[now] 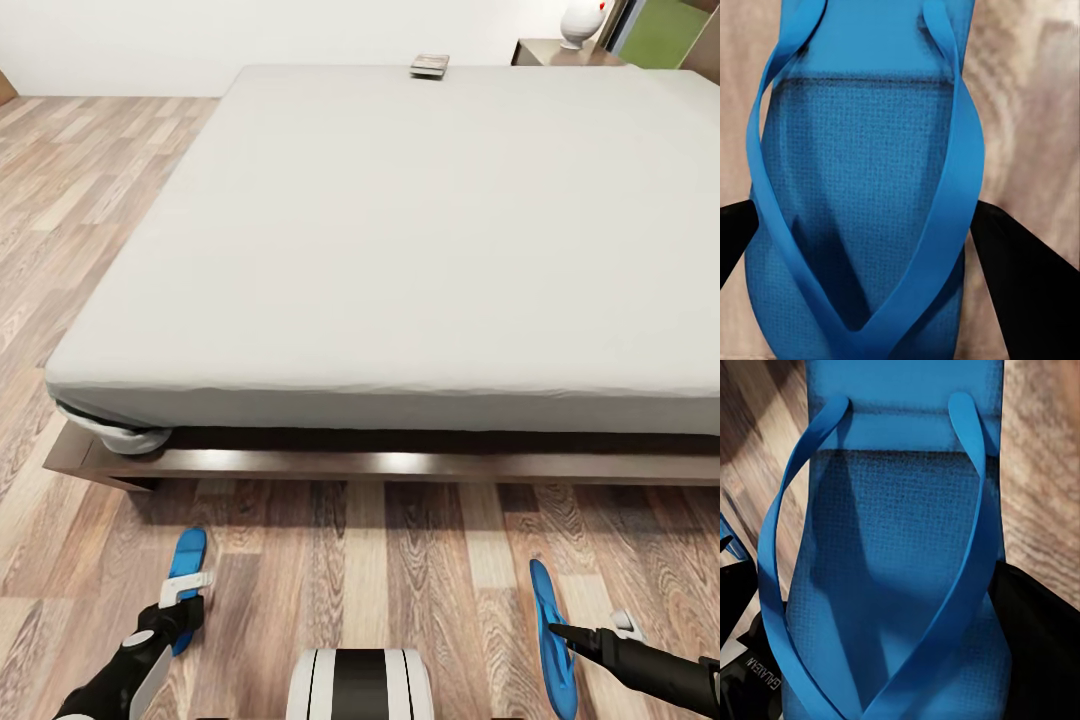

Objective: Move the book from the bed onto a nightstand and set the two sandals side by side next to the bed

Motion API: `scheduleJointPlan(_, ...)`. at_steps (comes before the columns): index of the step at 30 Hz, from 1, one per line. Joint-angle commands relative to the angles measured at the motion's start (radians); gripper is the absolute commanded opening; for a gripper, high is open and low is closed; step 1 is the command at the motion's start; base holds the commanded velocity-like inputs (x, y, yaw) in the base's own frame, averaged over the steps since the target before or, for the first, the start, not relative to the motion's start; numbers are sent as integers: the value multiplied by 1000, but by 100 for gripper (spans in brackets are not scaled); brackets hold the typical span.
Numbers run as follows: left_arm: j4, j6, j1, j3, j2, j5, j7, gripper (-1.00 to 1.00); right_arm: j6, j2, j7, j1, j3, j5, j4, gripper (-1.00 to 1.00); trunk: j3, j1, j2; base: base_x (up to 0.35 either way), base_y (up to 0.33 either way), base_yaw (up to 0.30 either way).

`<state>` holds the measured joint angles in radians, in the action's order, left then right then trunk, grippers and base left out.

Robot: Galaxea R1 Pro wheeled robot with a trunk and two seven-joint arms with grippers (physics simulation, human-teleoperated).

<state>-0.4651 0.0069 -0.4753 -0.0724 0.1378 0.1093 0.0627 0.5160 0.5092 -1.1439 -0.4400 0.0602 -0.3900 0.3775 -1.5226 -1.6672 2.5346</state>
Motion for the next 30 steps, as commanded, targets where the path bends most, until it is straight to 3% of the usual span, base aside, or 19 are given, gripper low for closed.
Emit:
scheduleJointPlan(1,9,-6,0,2,0,10,2,-100,9,0,-2,0,1,-4,0,-100,-1,0,0,0,0,0)
scheduleJointPlan(9,24,-15,0,2,-1,9,3,-100,9,0,-2,0,1,-4,0,-100,-1,0,0,0,0,0)
scheduleJointPlan(30,25,-16,0,2,-1,9,3,-100,9,0,-2,0,1,-4,0,-100,-74,-8,5,0,0,0)
